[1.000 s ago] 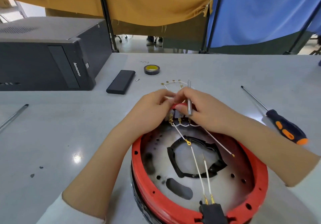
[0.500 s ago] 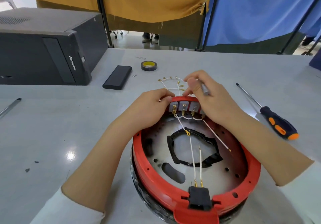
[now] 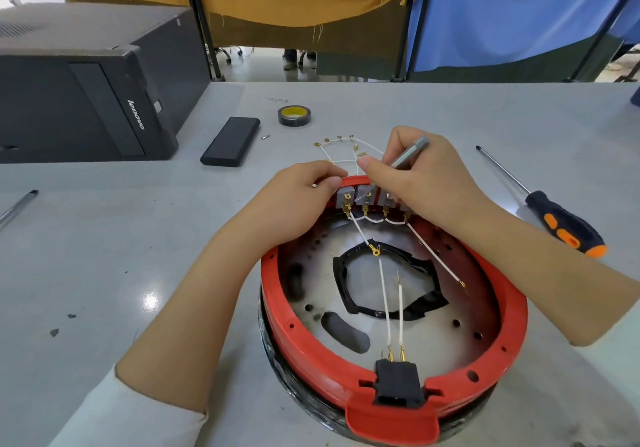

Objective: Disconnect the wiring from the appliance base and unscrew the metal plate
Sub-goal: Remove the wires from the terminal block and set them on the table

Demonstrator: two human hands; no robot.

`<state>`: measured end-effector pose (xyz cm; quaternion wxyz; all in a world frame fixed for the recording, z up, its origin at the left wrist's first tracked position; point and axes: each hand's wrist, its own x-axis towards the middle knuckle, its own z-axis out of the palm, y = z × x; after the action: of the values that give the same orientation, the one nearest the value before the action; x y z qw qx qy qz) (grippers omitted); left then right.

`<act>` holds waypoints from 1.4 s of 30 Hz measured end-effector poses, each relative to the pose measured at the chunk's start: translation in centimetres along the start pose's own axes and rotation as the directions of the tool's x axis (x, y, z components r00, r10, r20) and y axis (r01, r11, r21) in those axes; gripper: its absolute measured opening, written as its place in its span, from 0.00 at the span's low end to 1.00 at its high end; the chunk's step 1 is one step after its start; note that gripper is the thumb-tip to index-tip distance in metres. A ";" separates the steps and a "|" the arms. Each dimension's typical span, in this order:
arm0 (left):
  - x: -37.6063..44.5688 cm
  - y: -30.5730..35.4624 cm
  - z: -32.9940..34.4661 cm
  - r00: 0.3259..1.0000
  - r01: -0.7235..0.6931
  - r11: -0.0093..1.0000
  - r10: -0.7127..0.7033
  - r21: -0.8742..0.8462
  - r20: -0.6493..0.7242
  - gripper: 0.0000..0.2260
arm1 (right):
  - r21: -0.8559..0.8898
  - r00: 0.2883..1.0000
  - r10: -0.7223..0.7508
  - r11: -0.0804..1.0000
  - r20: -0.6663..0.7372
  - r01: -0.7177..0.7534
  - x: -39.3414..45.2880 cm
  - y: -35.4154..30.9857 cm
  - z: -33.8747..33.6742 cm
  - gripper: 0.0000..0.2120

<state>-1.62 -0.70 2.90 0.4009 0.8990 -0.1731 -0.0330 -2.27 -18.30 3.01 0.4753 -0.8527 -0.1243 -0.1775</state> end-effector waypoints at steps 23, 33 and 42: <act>0.2 -0.1 0.2 1.000 -0.003 1.000 0.003 0.009 -0.013 0.11 | -0.217 0.951 0.165 0.970 0.262 -0.108 2.2 -0.6 1.0 0.11; 0.3 -0.3 0.2 1.000 -0.016 1.000 0.016 0.012 -0.023 0.12 | -0.093 0.999 0.044 0.995 -0.007 -0.044 2.1 -0.2 1.0 0.12; 0.4 -0.4 0.1 0.999 -0.026 0.999 0.027 0.036 -0.032 0.12 | -0.114 1.000 0.014 0.993 0.025 -0.011 2.0 0.1 1.2 0.14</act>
<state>-1.20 -0.67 2.54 0.3879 0.9041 -0.1791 -0.0102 -0.23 -17.27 3.17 0.4256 -0.8814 -0.1147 -0.1701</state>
